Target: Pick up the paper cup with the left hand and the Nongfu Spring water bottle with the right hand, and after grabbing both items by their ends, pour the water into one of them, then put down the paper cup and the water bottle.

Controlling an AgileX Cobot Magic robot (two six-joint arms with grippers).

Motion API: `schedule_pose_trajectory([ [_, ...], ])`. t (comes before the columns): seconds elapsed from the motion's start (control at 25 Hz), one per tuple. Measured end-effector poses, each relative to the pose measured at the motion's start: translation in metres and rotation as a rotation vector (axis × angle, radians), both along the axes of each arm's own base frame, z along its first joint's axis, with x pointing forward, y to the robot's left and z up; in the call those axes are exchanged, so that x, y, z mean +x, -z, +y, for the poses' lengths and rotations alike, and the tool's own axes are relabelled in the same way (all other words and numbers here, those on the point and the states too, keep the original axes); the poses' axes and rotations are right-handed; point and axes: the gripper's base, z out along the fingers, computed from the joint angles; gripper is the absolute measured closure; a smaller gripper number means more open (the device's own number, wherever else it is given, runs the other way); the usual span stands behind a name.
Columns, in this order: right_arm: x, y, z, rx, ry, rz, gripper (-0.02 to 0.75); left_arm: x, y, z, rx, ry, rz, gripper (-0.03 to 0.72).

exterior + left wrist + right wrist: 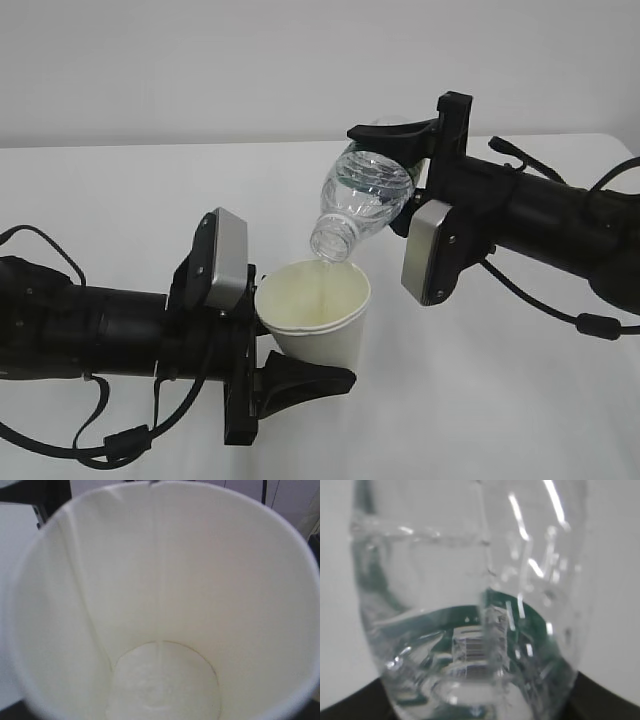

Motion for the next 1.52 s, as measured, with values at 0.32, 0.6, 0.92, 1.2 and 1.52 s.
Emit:
schedule_pose_trajectory([
  [0.32,0.0000,0.0000,0.0000,0.000,0.000,0.000,0.327,0.0000,0.0000,0.0000,0.000,0.000,0.000,0.252],
  [0.6,0.0000,0.0000,0.0000,0.000,0.000,0.000,0.327,0.0000,0.0000,0.0000,0.000,0.000,0.000,0.252],
  [0.92,0.0000,0.0000,0.0000,0.000,0.000,0.000,0.327,0.0000,0.0000,0.0000,0.000,0.000,0.000,0.252],
  [1.2,-0.0001,-0.0002,0.0000,0.000,-0.001,-0.003,0.327,0.0000,0.0000,0.0000,0.000,0.000,0.000,0.252],
  [1.52,-0.0001,-0.0002,0.0000,0.000,-0.001,-0.003,0.327,0.0000,0.0000,0.0000,0.000,0.000,0.000,0.252],
])
